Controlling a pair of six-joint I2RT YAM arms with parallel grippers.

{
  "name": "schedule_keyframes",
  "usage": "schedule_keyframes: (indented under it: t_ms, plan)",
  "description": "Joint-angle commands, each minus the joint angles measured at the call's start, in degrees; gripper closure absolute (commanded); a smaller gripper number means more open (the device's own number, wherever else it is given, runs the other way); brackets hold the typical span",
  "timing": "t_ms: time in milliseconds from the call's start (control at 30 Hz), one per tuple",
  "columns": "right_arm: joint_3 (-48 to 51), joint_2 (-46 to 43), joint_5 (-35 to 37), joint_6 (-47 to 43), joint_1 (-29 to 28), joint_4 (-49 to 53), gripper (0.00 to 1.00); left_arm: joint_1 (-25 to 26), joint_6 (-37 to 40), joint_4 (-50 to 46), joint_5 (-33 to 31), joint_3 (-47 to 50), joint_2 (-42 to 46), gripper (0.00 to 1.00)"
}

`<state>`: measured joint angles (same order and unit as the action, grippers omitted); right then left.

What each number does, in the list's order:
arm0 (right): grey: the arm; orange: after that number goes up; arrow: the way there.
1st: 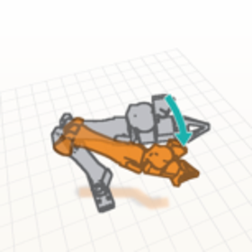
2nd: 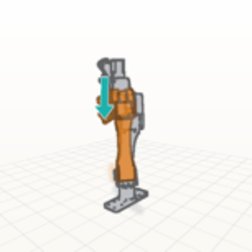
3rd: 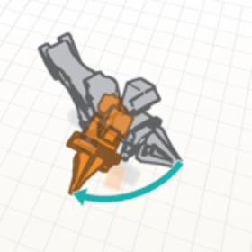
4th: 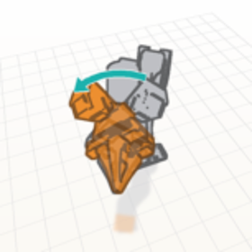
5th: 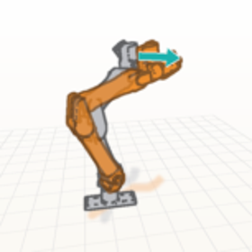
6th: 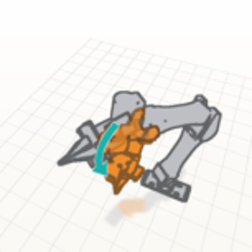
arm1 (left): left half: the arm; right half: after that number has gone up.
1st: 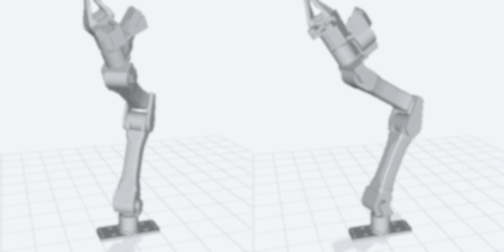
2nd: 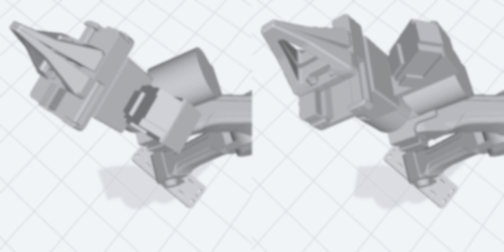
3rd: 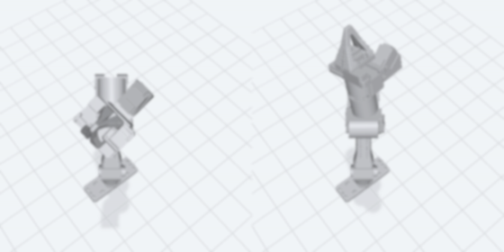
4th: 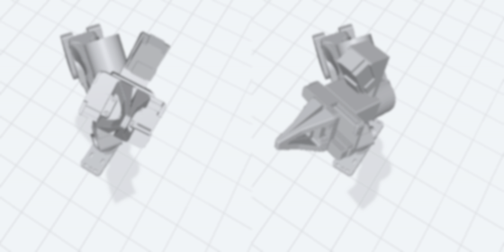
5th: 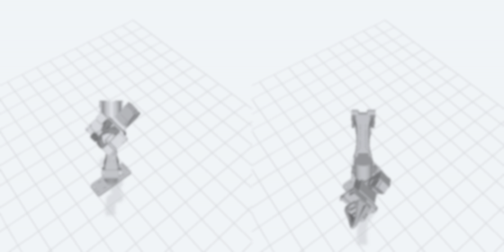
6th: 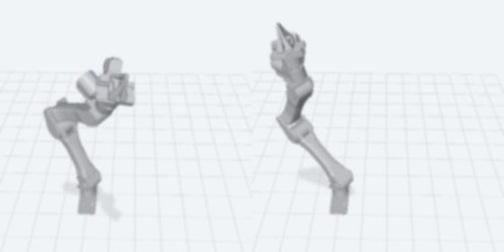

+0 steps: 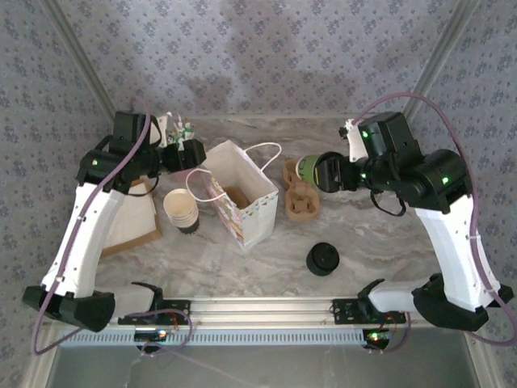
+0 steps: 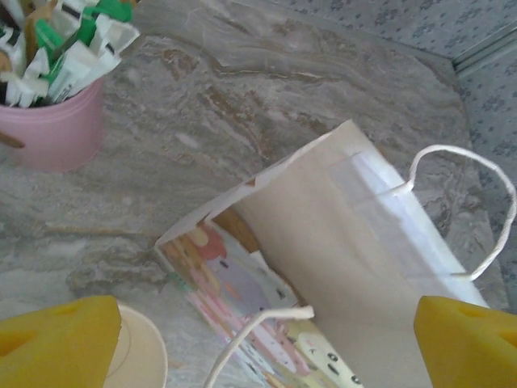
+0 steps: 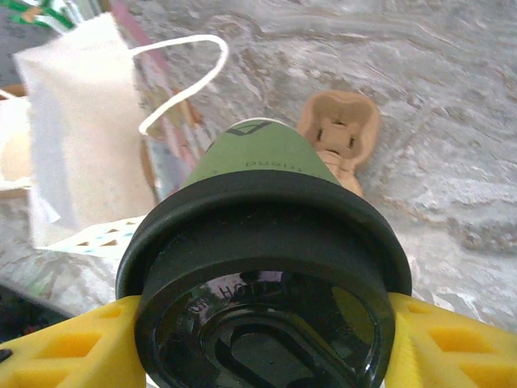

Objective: Pack the takeout coffee

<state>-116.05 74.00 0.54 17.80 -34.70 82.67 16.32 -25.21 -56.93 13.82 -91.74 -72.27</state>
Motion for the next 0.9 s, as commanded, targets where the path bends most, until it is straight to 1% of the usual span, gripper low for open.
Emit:
schedule_keyframes:
  t_ms: [0,133,200,267,467,633,700,867]
  plan:
    - [-2.9,1.4,-0.8,1.6,-3.0,1.3,0.37,-1.7,2.4,1.4,5.4,-3.4,-1.9,0.06]
    - [-5.2,3.2,-1.0,1.9,-6.5,0.5,0.37,-4.2,2.6,2.9,9.1,-4.4,-5.0,0.06]
    - [-6.4,4.7,-1.3,1.8,-8.8,0.3,0.37,-4.9,3.3,3.6,11.9,-5.4,-7.3,0.06]
    - [-8.1,6.4,-1.4,1.6,-10.7,0.7,0.37,-5.1,3.9,4.8,14.8,-6.0,-9.1,0.06]
    - [-15.1,12.6,-3.2,0.6,-15.1,3.8,0.37,-5.2,5.1,7.0,19.9,-6.7,-13.2,0.06]
    - [-19.7,16.9,-4.0,0.4,-16.5,5.8,0.37,-5.3,5.5,8.0,21.8,-7.1,-15.8,0.06]
    - [-20.9,18.5,-4.2,0.3,-16.5,6.4,0.37,-5.2,5.5,8.1,23.6,-7.0,-16.6,0.06]
    - [-23.0,21.6,-4.4,0.2,-16.5,7.8,0.36,-5.1,5.0,10.3,26.6,-4.1,-16.0,0.07]
